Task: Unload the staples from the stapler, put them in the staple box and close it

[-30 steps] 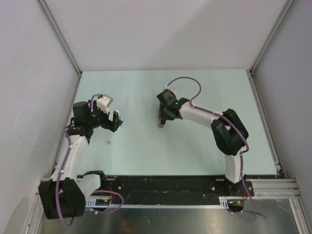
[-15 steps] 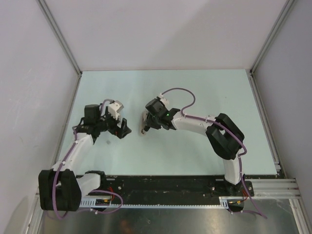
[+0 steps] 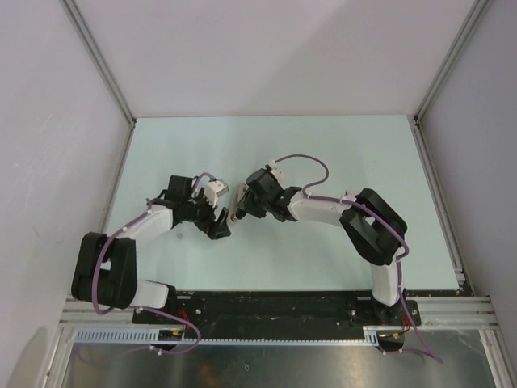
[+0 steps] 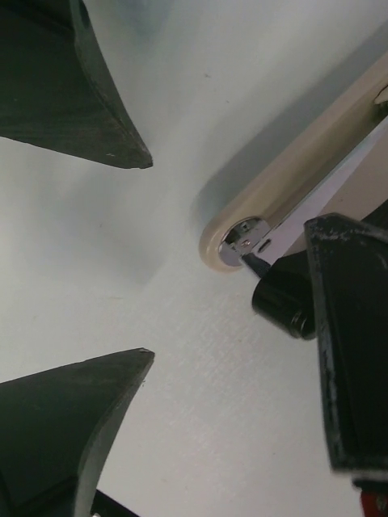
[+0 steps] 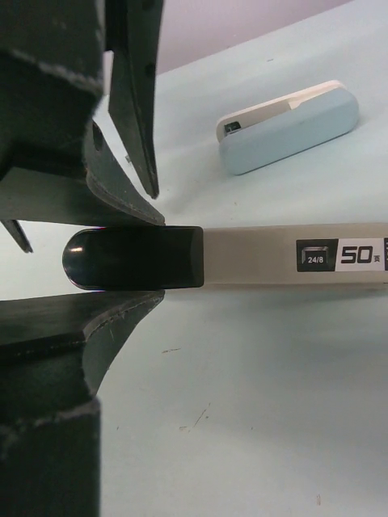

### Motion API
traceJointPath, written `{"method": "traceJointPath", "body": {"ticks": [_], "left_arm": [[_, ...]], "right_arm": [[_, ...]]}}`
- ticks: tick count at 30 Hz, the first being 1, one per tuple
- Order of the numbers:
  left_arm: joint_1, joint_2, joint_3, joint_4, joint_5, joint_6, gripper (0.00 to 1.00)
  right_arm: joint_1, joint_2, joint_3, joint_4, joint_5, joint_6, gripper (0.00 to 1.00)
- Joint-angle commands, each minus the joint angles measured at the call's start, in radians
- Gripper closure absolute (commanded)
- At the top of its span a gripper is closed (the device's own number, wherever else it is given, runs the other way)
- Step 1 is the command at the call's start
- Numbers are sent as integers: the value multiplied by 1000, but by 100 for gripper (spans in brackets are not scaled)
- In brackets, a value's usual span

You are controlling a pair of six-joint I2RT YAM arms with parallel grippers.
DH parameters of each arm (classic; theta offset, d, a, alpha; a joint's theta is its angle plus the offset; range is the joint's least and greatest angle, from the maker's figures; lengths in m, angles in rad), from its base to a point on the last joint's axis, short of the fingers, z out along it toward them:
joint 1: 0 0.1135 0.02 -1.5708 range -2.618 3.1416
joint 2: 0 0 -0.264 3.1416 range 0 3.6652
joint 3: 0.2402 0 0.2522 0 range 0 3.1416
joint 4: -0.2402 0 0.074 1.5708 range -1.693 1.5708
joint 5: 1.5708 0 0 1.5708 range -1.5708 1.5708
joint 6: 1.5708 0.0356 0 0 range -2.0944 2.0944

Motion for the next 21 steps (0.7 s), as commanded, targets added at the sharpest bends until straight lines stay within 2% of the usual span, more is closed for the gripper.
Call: {"method": "traceJointPath", "body": {"ticks": [1,4,21], "left_arm": [[-8,62,61,15,30,34,1],[-7,95,78,16,41,30,1],[-6,196,134,17,109,38,16]], "right_arm": [[-5,-76,-17,54,-10,37,100],[-4,-86,-35,71,-25,43,100],[8,-133,-95,163,-103,82,100]]}}
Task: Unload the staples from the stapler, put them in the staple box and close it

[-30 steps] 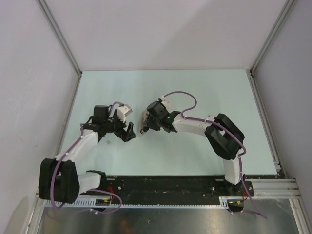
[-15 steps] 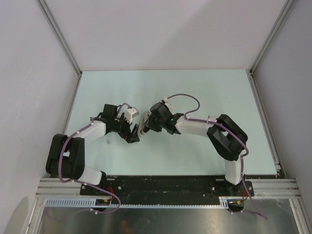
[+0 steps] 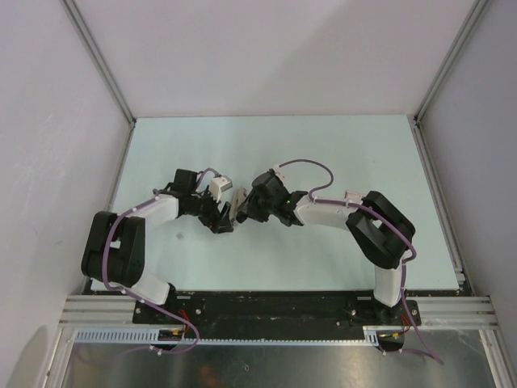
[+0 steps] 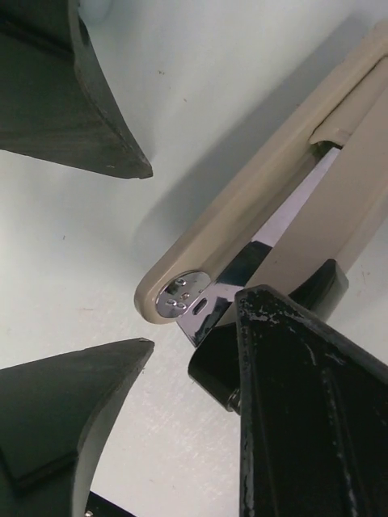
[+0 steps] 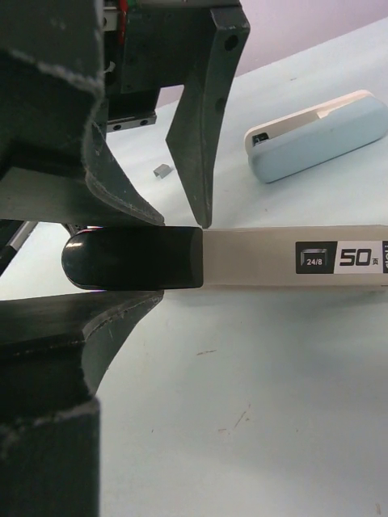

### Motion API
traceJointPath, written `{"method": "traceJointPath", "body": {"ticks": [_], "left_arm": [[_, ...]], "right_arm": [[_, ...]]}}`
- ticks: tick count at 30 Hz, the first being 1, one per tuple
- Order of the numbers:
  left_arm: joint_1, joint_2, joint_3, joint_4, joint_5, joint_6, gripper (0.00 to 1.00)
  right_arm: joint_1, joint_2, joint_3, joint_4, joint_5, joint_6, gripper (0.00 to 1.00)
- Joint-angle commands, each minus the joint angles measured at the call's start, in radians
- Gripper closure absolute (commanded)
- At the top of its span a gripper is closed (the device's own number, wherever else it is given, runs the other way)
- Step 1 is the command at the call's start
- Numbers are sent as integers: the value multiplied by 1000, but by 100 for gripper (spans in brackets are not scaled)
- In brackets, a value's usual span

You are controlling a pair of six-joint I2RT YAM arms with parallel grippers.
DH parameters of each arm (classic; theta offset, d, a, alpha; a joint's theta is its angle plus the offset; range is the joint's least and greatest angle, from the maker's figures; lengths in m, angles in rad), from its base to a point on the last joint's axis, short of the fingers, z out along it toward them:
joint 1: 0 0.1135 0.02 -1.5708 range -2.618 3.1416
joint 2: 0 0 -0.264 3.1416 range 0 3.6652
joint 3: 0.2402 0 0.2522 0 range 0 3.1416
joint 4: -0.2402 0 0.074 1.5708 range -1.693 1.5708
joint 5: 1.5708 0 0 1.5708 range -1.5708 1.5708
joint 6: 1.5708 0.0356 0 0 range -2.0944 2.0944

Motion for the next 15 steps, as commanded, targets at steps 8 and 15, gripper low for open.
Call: {"method": "traceJointPath", "body": {"ticks": [8,15], "left_arm": [[-6,27,42,11,66,26,26],[-5,38,42,11,84,44,48]], "right_arm": [[27,-66,3,136,-74,64,100],[29,-80,-3,143,-93,67,100]]}}
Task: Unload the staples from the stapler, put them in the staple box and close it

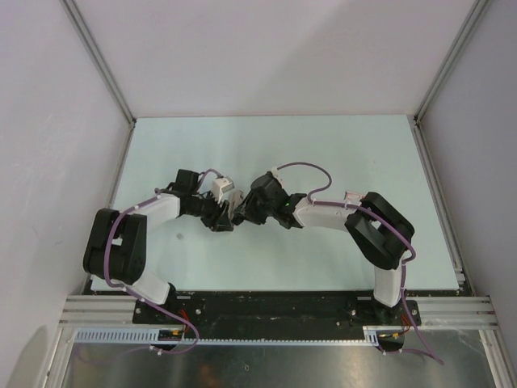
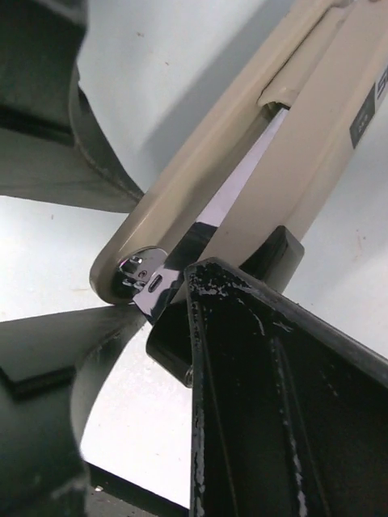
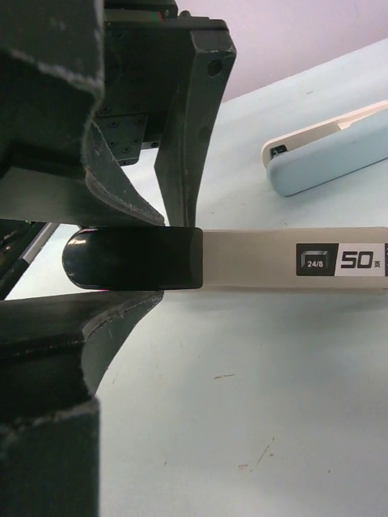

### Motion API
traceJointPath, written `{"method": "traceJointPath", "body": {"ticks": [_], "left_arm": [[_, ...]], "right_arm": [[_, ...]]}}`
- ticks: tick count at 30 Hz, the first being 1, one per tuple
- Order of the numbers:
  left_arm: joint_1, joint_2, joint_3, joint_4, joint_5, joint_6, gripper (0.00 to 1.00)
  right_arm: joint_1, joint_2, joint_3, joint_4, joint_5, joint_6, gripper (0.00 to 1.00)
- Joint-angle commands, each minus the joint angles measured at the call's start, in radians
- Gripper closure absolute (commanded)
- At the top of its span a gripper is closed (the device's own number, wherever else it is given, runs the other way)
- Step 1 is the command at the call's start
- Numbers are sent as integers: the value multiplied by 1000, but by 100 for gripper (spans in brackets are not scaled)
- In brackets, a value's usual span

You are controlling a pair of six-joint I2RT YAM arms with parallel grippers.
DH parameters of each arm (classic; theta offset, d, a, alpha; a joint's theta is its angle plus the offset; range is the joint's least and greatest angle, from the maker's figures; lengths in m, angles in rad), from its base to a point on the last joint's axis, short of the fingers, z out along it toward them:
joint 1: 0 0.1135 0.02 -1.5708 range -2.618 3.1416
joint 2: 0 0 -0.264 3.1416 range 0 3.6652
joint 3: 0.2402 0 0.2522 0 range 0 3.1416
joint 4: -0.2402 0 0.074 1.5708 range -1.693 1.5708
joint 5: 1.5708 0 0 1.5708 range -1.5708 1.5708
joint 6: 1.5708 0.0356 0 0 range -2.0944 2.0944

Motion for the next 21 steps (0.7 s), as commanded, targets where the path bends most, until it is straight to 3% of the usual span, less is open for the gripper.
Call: {"method": "traceJointPath", "body": {"ticks": [1,7,12,21], "left_arm": [[-3,8,30,24,23,38,51],[-4,-7,17,23,25,45,71],[-4,-30,26,21,25,60,87],[-9,-85,36,19,-46,109,94]], "right_arm": [[9,-82,10,101,-55,25,100],[10,-83,4,129,-72,10,100],[-1,-58,-4,252,-168,-73,100],[-2,-43,-34,317,-240,-273,100]]}}
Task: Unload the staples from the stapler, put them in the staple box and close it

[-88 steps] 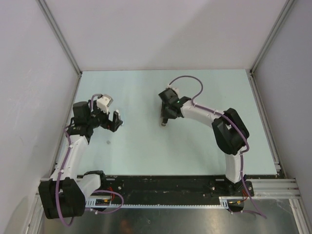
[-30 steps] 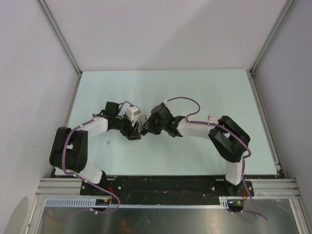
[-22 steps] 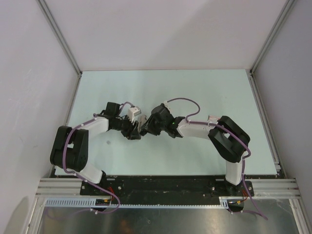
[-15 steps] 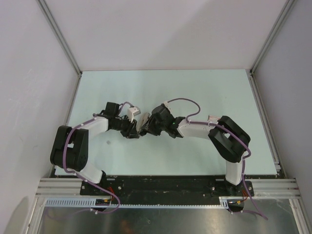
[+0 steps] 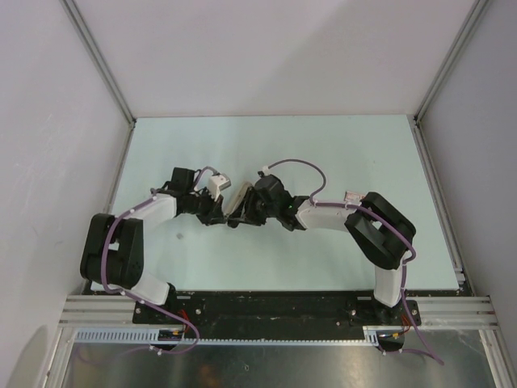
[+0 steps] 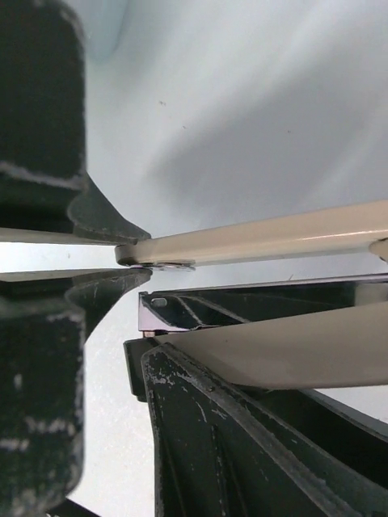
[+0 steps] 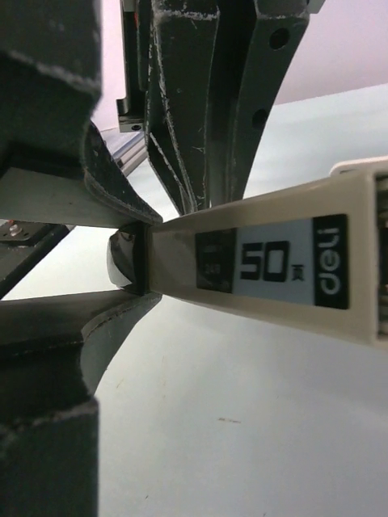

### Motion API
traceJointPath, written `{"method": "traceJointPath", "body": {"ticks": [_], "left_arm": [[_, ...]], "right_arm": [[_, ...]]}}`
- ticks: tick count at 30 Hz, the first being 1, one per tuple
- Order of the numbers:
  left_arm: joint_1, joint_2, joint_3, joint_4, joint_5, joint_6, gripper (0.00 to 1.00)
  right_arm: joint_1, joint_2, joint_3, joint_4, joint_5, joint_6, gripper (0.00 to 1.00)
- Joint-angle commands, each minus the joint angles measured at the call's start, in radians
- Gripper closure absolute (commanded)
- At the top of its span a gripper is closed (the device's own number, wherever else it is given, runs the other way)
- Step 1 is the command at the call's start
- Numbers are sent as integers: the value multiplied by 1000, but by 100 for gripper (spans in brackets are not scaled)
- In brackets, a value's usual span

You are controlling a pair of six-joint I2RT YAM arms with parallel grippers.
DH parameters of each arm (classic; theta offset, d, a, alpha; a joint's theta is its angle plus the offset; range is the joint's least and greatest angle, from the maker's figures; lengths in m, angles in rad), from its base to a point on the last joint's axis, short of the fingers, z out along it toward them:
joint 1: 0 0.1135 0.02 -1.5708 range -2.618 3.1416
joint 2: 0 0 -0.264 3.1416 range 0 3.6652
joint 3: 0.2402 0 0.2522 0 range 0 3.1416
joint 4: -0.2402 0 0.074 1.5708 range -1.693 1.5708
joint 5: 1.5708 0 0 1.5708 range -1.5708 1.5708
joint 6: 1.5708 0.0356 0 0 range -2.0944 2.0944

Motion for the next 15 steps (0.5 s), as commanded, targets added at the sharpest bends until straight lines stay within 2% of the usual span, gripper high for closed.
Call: {"method": "traceJointPath", "body": {"ticks": [1,8,15], "left_arm": [[-26,-68,32,15,-10,94,94],[-30,-89,37,23,-94,161,98],[-31,-50,60,57,-151,162,100]], "right_arm": [[11,-42,18,193,-75,-127,100],[5,-74,15,125,-64,-276,100],[-12,-108,-13,71,-54,-363,100]]}}
